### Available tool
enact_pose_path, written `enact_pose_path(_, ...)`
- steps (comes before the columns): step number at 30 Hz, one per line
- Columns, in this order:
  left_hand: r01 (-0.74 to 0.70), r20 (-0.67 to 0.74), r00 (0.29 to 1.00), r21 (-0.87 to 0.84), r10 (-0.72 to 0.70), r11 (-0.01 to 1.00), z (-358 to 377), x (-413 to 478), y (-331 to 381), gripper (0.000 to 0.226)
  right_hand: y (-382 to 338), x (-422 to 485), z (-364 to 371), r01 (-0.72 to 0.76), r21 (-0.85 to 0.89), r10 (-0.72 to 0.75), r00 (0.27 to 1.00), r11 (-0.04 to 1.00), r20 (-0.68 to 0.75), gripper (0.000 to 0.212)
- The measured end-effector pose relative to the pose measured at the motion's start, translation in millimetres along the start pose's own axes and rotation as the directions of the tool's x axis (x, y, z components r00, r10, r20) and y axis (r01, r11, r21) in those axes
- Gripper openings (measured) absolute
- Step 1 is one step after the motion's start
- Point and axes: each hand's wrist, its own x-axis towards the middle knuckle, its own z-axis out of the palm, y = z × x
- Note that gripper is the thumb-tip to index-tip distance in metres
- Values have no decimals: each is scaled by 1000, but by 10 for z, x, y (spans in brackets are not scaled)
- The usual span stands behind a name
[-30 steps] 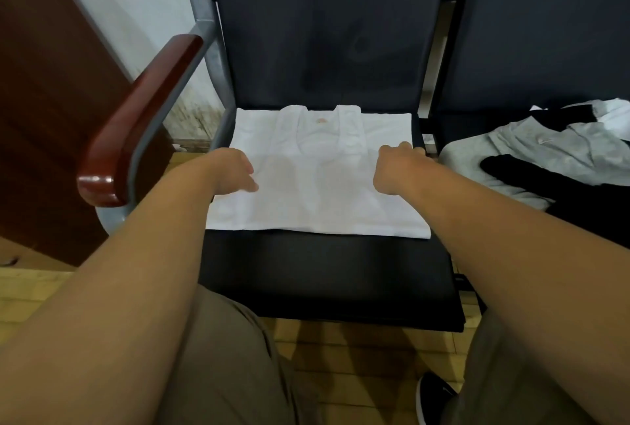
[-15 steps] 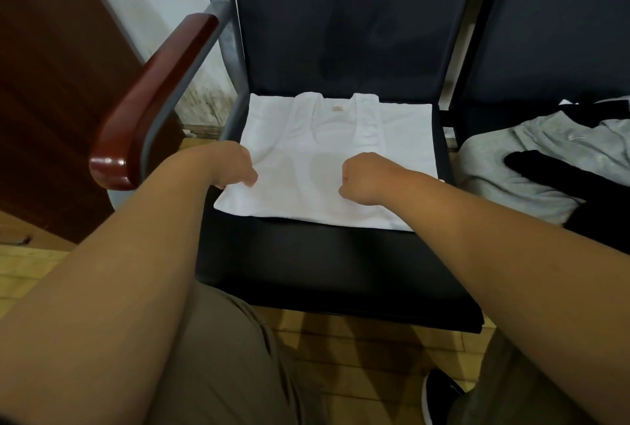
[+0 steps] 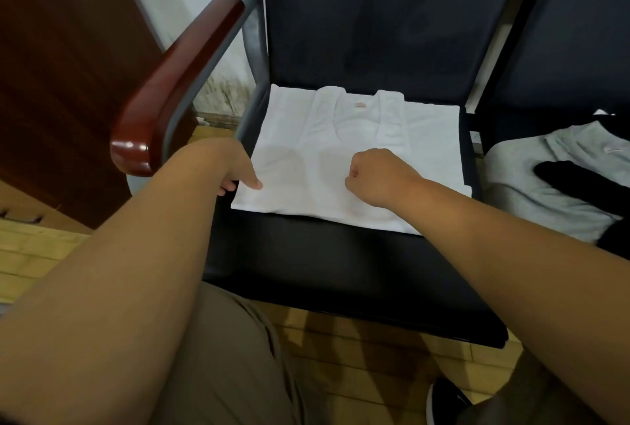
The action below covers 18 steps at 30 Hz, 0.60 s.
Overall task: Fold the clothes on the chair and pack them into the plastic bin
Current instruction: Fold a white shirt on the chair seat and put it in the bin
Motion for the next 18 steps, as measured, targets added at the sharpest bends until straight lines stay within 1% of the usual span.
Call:
enact_pose_path(2,-16,2,1000,15,16,1000,-9,44,-23,80,-78,16,38,13,41,-12,1000,999,-25,25)
enact_pose_path(4,-50,-19,999,49,51,998,-20,67,-40,73,-158,40,81,27,96,-22,998,995,-50,21)
enact_pose_path(8,-103,-18,994,79,104,992,-68,110,-59,47,-303,131,131,42,191,-23,995,981,-99,18)
enact_pose_path(11,-125,18,992,36,124,992,-120,156,-64,32,-392,239,116,35,281,-1,993,959,-122,16)
enact_pose_path(13,-126,40,991,-17,127,992,-156,212,-86,29,-479,348,90,34,355,17,990,934,-139,18)
enact_pose_path(16,-103,111,987,-95,113,990,-164,282,-122,33,-666,592,64,35,445,41,986,895,-162,18)
enact_pose_path(18,-90,147,983,-110,106,990,-162,314,-134,37,-816,816,61,56,429,28,982,901,-187,17)
